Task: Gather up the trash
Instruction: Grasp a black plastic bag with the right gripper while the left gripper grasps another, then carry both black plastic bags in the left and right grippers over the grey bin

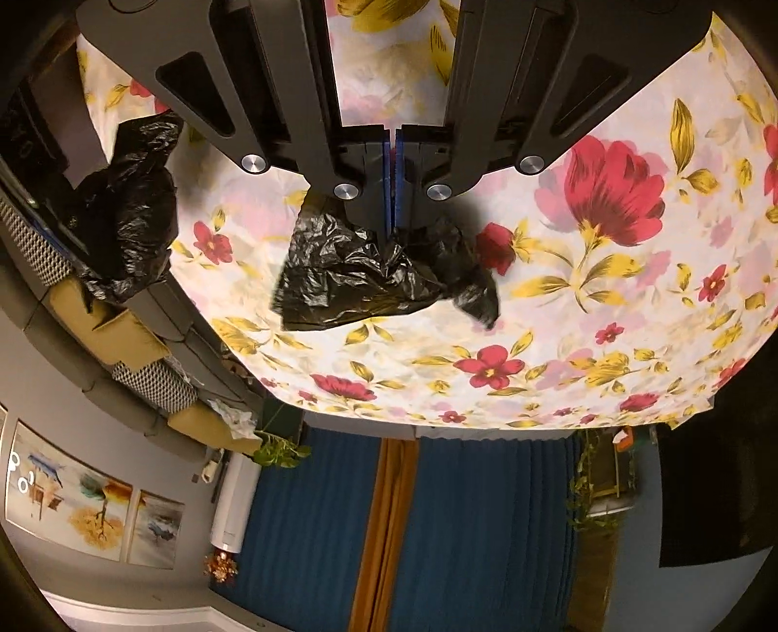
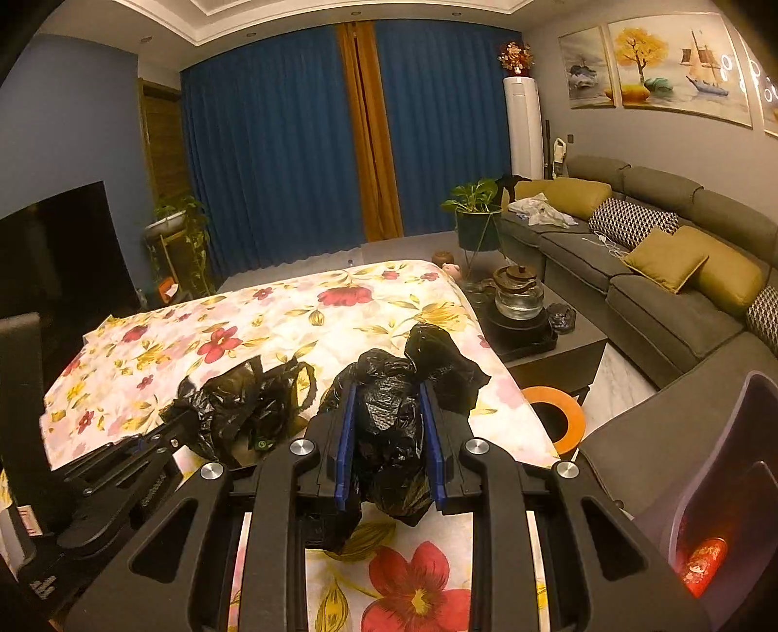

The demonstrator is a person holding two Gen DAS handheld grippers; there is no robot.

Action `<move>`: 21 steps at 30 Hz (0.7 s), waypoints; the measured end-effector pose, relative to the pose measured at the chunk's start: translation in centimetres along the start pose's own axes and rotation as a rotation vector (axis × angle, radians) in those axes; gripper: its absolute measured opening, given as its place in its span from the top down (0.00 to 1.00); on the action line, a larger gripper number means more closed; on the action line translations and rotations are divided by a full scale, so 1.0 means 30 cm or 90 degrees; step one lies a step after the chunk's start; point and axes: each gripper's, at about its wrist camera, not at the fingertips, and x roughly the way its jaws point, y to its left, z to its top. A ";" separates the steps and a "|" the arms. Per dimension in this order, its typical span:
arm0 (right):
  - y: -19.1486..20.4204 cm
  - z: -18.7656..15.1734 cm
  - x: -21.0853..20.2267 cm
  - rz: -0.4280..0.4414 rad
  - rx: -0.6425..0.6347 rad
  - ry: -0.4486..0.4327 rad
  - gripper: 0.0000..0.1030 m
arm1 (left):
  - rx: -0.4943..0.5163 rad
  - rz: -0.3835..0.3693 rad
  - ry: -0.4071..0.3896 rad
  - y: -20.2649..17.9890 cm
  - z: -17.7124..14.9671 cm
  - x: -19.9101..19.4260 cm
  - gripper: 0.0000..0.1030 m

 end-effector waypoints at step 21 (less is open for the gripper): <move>-0.002 -0.033 -0.187 0.080 0.017 -0.016 0.75 | 0.027 0.009 -0.099 0.033 -0.059 -0.417 1.00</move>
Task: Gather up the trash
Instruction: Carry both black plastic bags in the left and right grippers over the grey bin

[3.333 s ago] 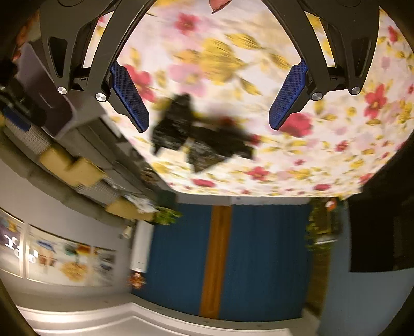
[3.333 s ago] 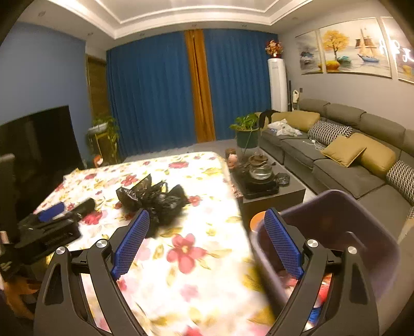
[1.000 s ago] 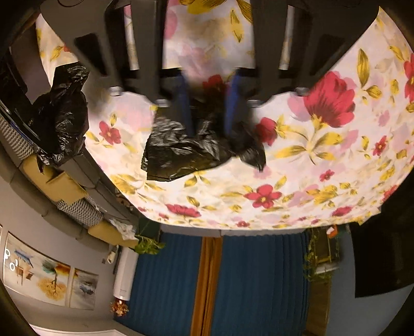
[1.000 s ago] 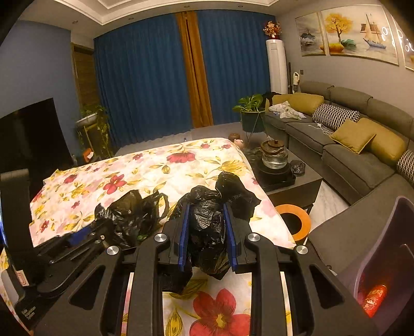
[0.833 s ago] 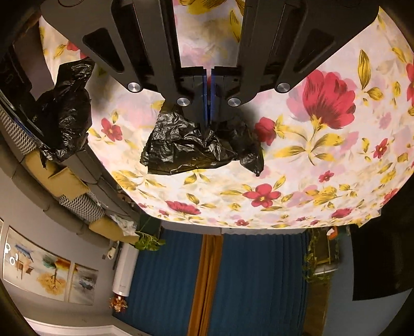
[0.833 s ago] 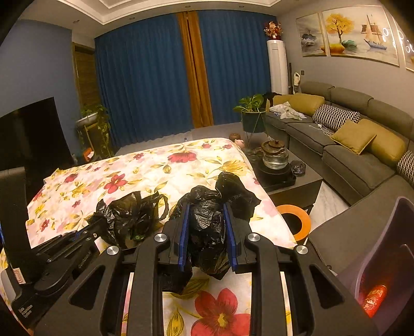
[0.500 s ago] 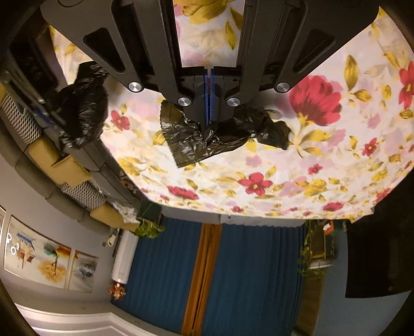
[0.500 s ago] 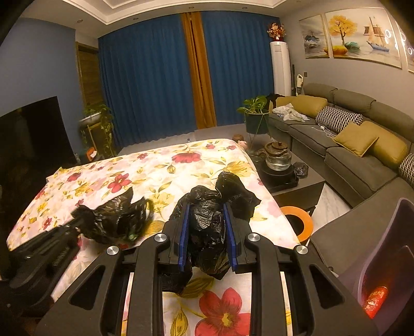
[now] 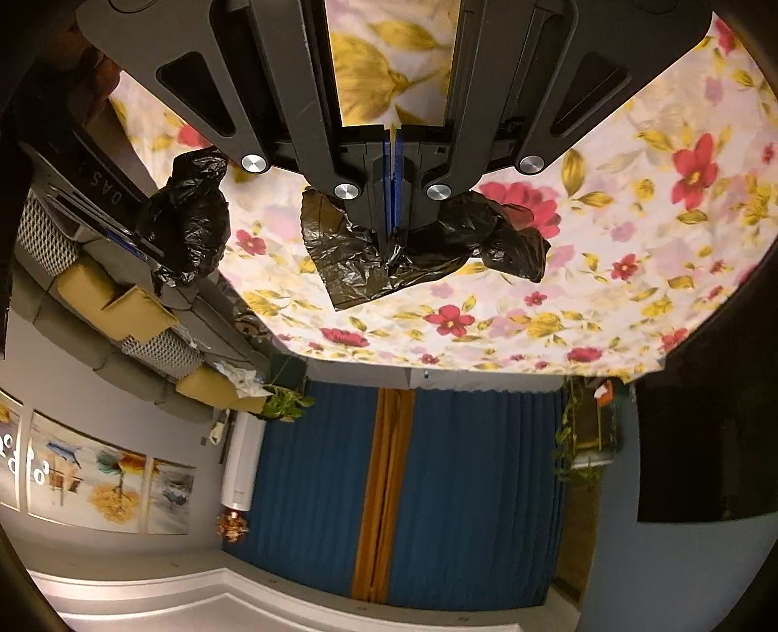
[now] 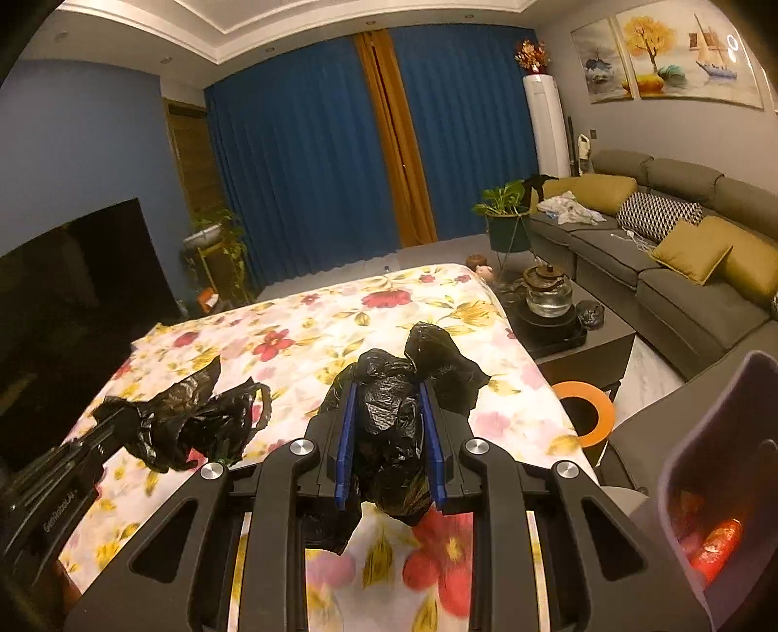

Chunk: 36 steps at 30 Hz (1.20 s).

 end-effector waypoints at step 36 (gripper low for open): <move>-0.585 -0.081 -0.663 -0.222 0.018 -0.158 0.74 | 0.166 -0.326 -0.026 -0.900 -0.141 -0.217 1.00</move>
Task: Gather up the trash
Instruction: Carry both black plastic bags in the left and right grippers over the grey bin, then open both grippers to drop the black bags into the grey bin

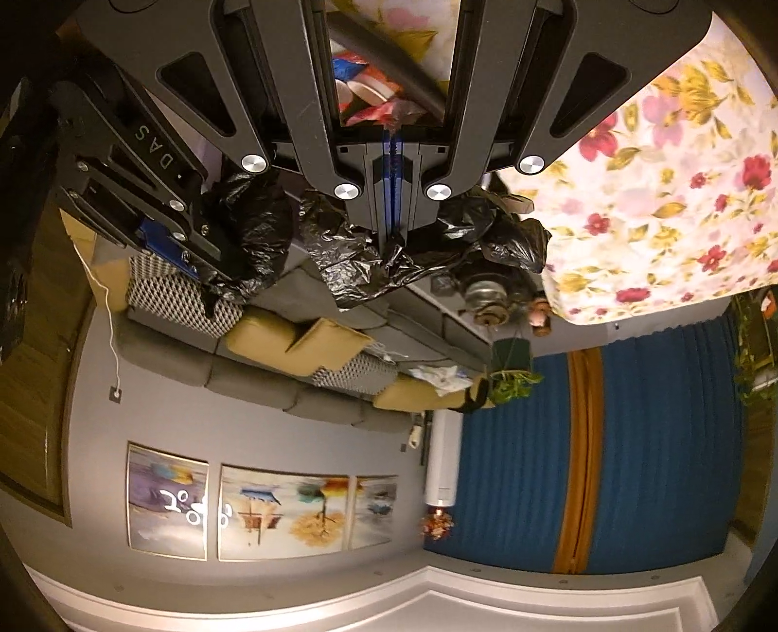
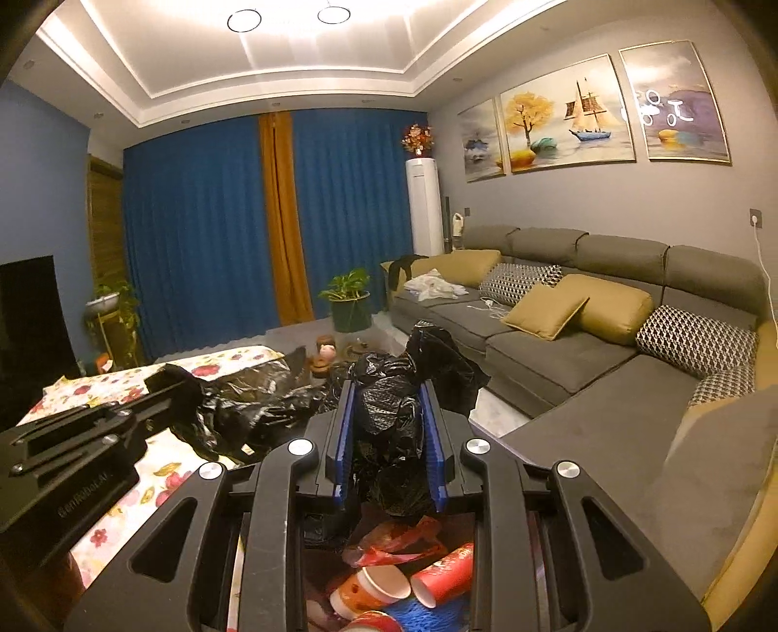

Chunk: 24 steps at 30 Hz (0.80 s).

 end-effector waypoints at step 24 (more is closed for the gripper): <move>-0.039 -0.026 0.003 -0.035 0.030 0.006 0.33 | -0.011 -0.028 0.044 0.030 -0.066 0.109 0.54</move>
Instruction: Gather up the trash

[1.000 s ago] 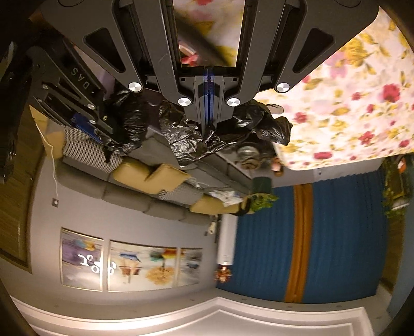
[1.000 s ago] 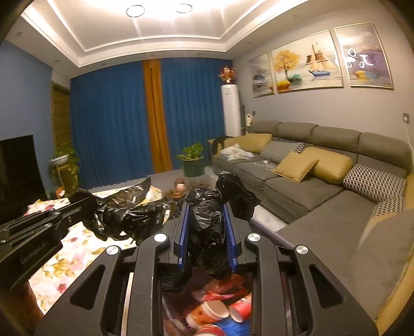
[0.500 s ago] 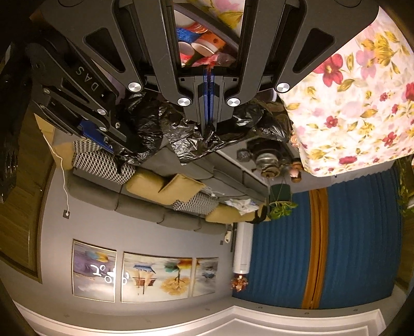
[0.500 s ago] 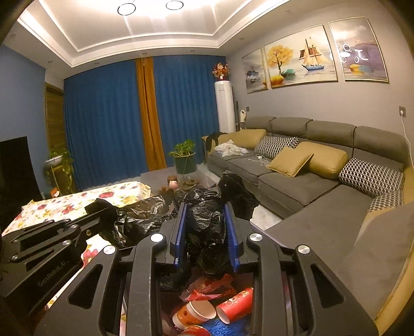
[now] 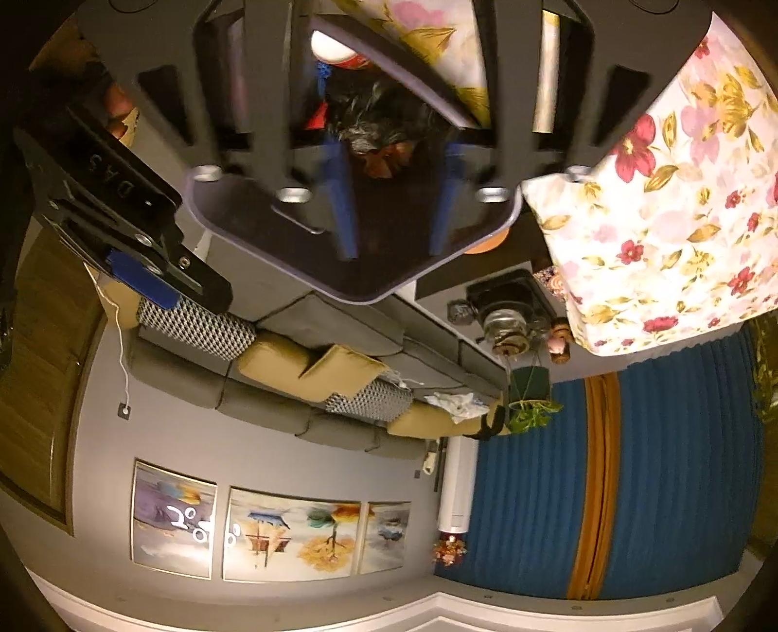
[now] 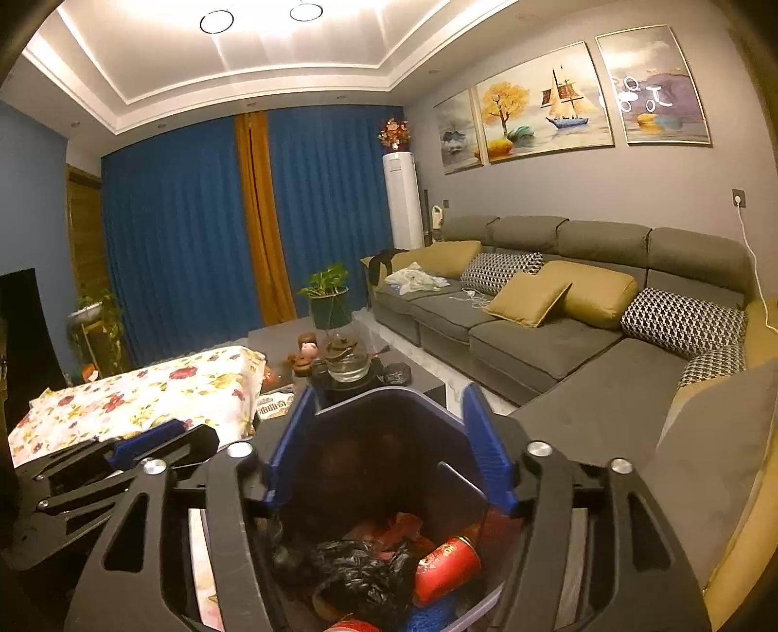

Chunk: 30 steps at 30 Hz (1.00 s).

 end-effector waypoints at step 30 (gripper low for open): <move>0.256 -0.114 -0.266 0.035 -0.064 0.004 0.05 | -0.018 0.265 -0.037 0.184 -0.186 -0.491 0.09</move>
